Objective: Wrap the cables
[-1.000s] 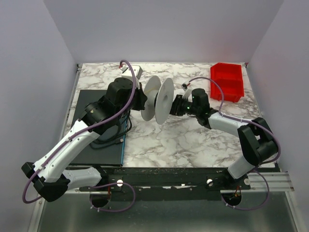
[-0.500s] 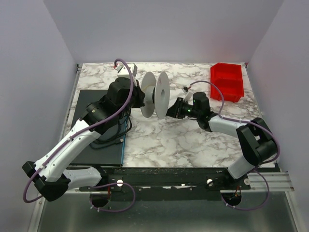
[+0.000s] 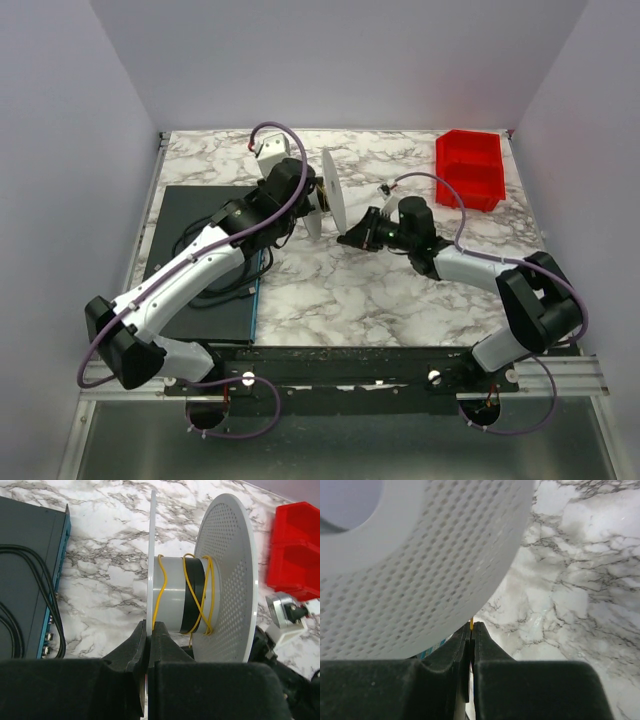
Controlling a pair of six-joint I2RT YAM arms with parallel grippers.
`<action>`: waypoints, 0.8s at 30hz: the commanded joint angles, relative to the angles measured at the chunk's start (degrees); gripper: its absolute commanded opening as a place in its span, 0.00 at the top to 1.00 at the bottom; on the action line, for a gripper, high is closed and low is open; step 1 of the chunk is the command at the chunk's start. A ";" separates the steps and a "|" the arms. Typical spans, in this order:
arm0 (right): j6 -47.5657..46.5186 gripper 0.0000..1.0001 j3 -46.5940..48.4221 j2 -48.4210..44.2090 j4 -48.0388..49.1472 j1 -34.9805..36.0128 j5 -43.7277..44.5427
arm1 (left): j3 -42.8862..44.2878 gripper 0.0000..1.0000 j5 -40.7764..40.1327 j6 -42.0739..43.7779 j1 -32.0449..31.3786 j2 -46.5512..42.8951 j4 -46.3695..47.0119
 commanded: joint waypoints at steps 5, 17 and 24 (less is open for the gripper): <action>0.28 0.97 0.34 -0.97 -4.04 3.46 6.05 | 8.76 1.00 -7.75 -8.95 0.23 8.64 -0.86; -1.43 0.99 6.50 -5.94 -13.59 3.82 9.10 | 13.24 1.00 -15.79 0.44 -2.14 18.10 -3.88; -1.05 0.99 10.99 -6.25 -17.41 3.81 10.06 | 13.22 1.00 -18.79 11.66 -5.15 19.84 -0.38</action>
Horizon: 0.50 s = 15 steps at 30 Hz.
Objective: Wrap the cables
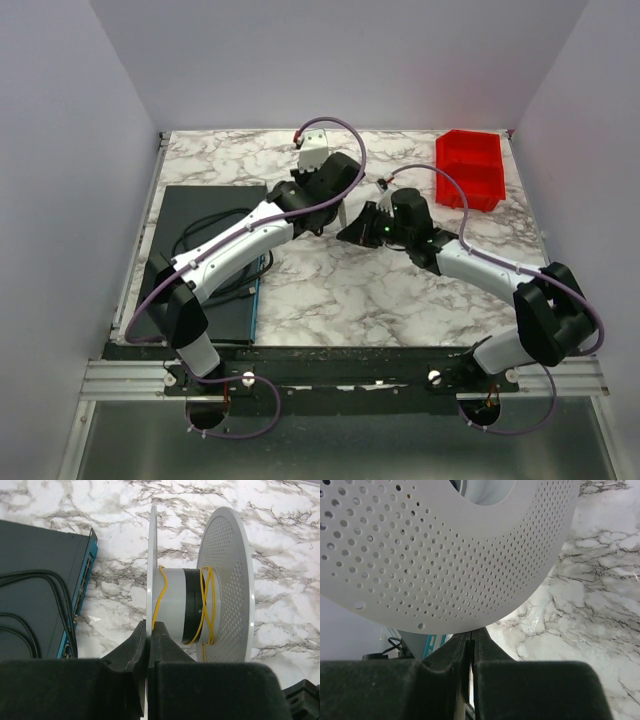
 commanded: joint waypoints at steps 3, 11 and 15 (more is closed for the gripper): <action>-0.28 0.99 7.34 -1.22 -4.54 0.22 2.13 | 1.77 1.00 -6.58 16.46 -3.83 2.18 5.03; 3.73 0.99 11.64 1.37 -7.28 0.23 -0.12 | -0.39 1.00 -6.83 29.94 -5.69 3.69 8.69; 4.00 0.98 11.70 1.26 -7.12 0.20 0.61 | 0.39 1.00 -2.87 30.67 -5.61 4.34 6.62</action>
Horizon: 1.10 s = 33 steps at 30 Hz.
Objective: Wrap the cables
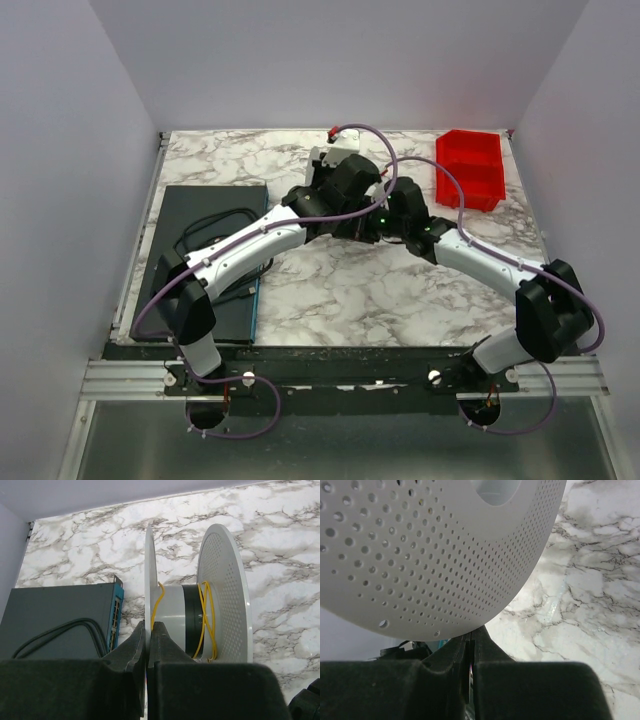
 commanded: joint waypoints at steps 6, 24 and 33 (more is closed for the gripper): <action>2.00 0.88 3.26 -0.13 5.79 -0.36 -1.84 | 0.16 1.00 4.43 6.46 -1.49 1.05 -7.03; 7.98 0.73 -8.33 1.12 22.37 -0.35 -7.78 | 0.20 1.00 1.90 2.30 -1.76 -2.90 -8.74; 2.62 0.67 -18.79 -9.42 25.72 -0.27 2.23 | 0.78 1.00 1.81 -0.49 -1.45 -2.51 -9.35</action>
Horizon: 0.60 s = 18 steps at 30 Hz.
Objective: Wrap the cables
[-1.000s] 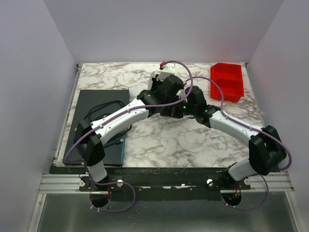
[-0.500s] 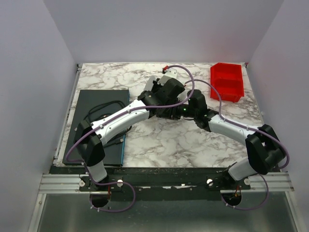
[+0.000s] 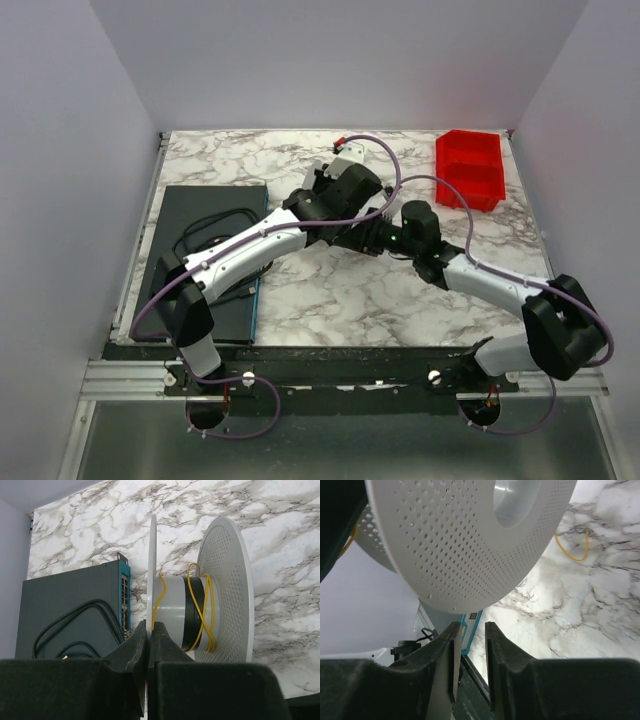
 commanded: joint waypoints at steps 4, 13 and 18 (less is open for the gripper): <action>-2.72 0.58 -11.74 -6.89 11.46 -0.49 12.35 | 2.12 1.00 1.03 -4.01 0.16 -2.57 -1.54; -2.30 0.51 -7.20 6.23 12.95 -4.05 11.99 | 2.67 1.00 3.45 -4.68 0.16 -7.44 -1.20; -1.29 0.50 -4.36 13.08 15.10 -5.29 10.70 | 2.95 1.00 4.11 -4.58 0.17 -9.74 -1.20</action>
